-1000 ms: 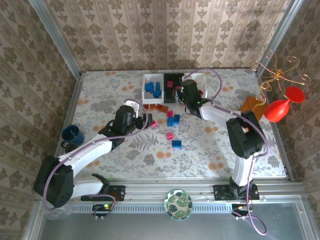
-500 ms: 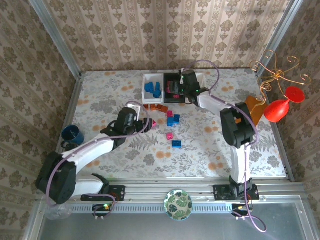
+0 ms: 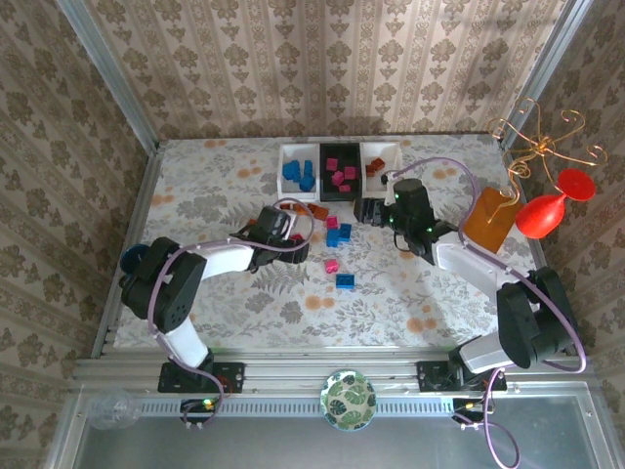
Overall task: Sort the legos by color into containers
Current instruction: Place the lego in the container, then pick up the lego from the center of the table, then place the lego in the container.
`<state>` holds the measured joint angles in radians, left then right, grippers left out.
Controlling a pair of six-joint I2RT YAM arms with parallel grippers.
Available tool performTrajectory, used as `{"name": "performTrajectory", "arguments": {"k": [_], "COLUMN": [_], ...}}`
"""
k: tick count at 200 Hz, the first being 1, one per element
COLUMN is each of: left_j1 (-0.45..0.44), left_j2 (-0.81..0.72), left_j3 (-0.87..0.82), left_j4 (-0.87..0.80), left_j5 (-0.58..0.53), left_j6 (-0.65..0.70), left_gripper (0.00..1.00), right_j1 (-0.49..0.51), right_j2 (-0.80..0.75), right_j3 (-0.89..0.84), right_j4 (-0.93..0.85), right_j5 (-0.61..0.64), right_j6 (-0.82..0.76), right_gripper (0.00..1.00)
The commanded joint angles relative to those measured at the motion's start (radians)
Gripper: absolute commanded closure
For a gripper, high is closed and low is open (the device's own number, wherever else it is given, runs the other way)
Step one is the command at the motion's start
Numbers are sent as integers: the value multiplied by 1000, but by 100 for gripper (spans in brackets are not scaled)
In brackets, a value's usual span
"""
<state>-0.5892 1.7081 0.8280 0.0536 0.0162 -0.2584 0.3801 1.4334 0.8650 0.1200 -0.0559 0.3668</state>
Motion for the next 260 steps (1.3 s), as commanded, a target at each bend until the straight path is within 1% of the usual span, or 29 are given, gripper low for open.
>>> {"name": "performTrajectory", "arguments": {"k": [1, 29, 68, 115, 138, 164, 183, 197, 215, 218, 243, 260], "left_j1": [0, 8, 22, 28, 28, 28, 28, 25, 18, 17, -2, -14], "left_j2": [37, 93, 147, 155, 137, 106, 88, 77, 70, 70, 84, 104], "left_j3": [48, 103, 163, 176, 162, 151, 162, 176, 206, 213, 291, 360], "left_j4": [-5, -36, -52, -26, 25, 71, 88, 93, 100, 100, 92, 70], "left_j5": [4, -13, 2, 23, 42, 54, 59, 60, 63, 63, 65, 62], "left_j6": [41, 50, 59, 46, 22, 3, -10, -25, -40, -42, -52, -48], "left_gripper": [21, 29, 42, 58, 65, 69, 71, 72, 73, 73, 73, 73], "right_j1": [-5, -4, -4, 7, 28, 58, 71, 72, 72, 72, 72, 74], "right_j2": [-36, -22, -16, -37, -71, -90, -115, -139, -163, -166, -199, -220], "right_j3": [-18, -11, -24, -48, -55, -55, -60, -70, -88, -92, -135, -153], "right_j4": [8, 30, 42, 20, -7, -63, -114, -126, -111, -105, -55, -51], "right_j5": [28, -4, -14, -59, -136, -234, -260, -252, -206, -199, -122, -55], "right_j6": [-2, 20, 41, 61, 41, -15, -71, -96, -104, -103, -98, -102], "right_gripper": [26, 26, 26, 25, 25, 25, 24, 23, 21, 18, 9, 0]}}
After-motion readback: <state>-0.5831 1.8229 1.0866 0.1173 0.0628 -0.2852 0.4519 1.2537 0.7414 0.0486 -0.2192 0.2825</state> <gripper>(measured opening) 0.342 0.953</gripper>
